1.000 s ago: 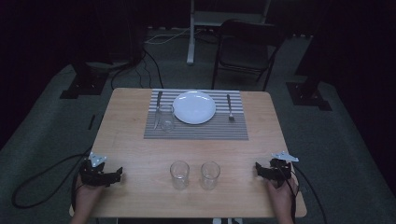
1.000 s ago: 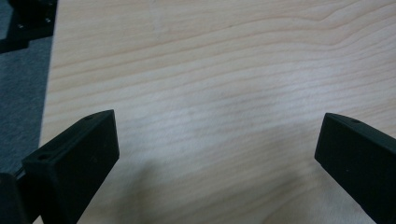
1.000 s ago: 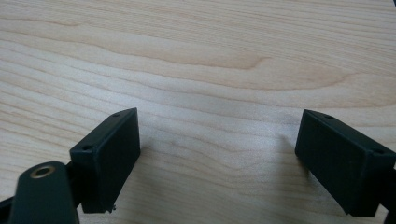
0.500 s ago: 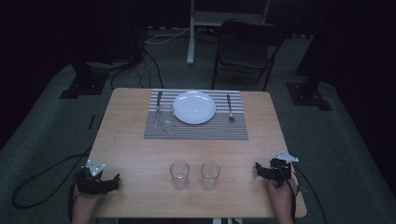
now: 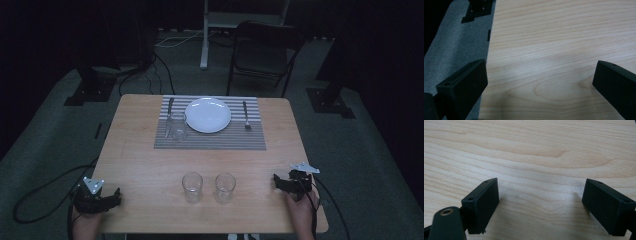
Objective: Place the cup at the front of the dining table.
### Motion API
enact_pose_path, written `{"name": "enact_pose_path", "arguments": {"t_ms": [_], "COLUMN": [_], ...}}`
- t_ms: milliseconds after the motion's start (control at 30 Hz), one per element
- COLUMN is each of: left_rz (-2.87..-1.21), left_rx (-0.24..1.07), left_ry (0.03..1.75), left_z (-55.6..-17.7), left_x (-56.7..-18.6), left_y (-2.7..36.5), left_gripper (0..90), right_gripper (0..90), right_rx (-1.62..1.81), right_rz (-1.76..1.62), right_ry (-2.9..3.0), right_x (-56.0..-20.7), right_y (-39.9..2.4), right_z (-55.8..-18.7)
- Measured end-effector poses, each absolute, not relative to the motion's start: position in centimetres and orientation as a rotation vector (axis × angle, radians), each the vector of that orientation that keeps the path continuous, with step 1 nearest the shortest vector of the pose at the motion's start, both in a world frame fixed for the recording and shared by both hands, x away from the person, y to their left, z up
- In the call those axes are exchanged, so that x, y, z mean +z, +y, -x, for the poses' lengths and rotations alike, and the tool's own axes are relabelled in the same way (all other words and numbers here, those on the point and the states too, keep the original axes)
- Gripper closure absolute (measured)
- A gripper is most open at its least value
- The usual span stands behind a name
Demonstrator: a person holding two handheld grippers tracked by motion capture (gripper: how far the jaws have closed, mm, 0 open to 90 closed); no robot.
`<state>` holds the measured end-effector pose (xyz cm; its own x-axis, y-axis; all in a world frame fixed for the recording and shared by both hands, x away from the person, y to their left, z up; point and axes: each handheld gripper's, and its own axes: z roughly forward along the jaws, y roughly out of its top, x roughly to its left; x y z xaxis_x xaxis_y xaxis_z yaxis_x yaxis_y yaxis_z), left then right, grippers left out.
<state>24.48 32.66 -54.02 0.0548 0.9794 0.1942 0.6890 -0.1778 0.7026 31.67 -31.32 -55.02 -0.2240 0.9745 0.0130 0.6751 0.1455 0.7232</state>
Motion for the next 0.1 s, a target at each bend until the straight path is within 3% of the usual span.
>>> {"name": "enact_pose_path", "arguments": {"t_ms": [100], "left_rz": [-1.921], "left_rx": [0.935], "left_ry": [1.680], "left_z": [-24.51], "left_x": [-54.08], "left_y": [32.86], "left_gripper": [0.3], "right_gripper": [13.8], "right_rx": [0.852], "right_rz": [-1.572], "right_ry": [1.964], "right_x": [-55.02], "right_y": [-31.32], "right_z": [-31.67]}}
